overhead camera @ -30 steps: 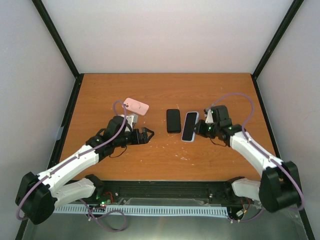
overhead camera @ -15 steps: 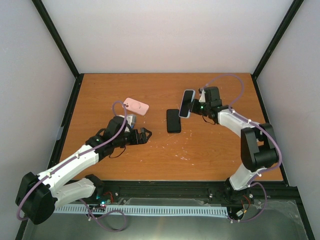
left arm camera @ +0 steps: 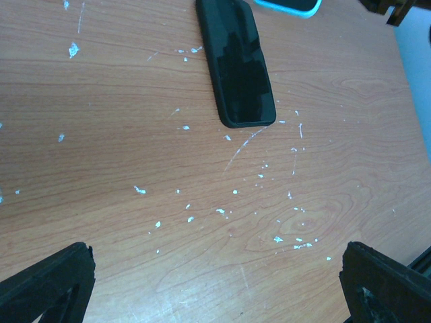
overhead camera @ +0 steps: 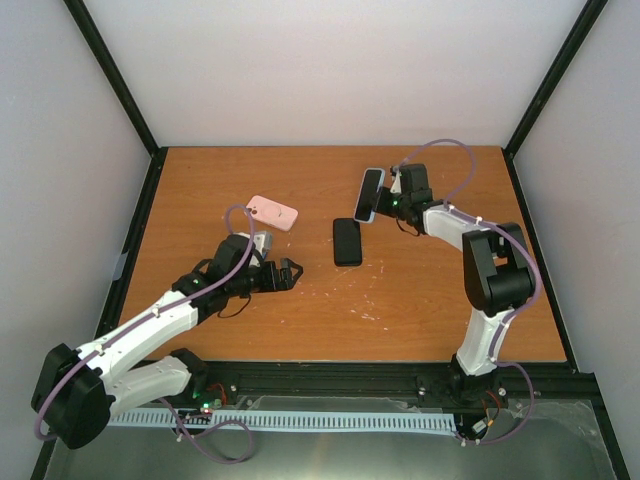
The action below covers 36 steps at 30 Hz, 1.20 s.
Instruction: Put the phone into the phone case
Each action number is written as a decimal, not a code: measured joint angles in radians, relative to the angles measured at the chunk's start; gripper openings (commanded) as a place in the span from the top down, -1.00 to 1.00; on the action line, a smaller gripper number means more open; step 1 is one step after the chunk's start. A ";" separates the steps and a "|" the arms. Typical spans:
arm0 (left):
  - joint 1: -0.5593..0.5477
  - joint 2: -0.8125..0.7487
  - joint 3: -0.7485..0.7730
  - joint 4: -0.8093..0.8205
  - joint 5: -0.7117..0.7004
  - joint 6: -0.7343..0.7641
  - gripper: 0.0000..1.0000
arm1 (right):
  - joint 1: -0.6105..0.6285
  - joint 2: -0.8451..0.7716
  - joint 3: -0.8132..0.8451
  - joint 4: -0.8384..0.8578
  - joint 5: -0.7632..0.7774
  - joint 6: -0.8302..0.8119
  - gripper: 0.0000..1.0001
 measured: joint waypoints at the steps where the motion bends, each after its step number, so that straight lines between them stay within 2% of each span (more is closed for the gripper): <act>1: 0.001 0.000 -0.002 0.000 0.000 0.000 -0.99 | -0.001 0.014 0.002 0.012 0.001 0.000 0.94; 11: 0.005 0.010 -0.004 0.001 0.000 -0.001 -0.99 | 0.005 0.007 0.021 -0.026 0.014 -0.006 0.94; 17: 0.011 0.007 -0.004 -0.003 -0.002 -0.001 -0.99 | 0.004 -0.032 0.039 -0.147 0.000 -0.024 0.94; 26: 0.047 -0.008 -0.003 -0.050 -0.052 -0.003 -0.99 | -0.010 -0.158 -0.050 -0.265 -0.086 -0.082 0.94; 32: 0.075 0.033 0.015 -0.077 -0.086 -0.007 -0.99 | -0.032 -0.163 -0.079 -0.352 -0.148 -0.132 0.91; 36: 0.092 0.084 0.048 -0.108 -0.129 -0.006 -0.99 | -0.063 -0.144 -0.079 -0.381 -0.175 -0.151 0.82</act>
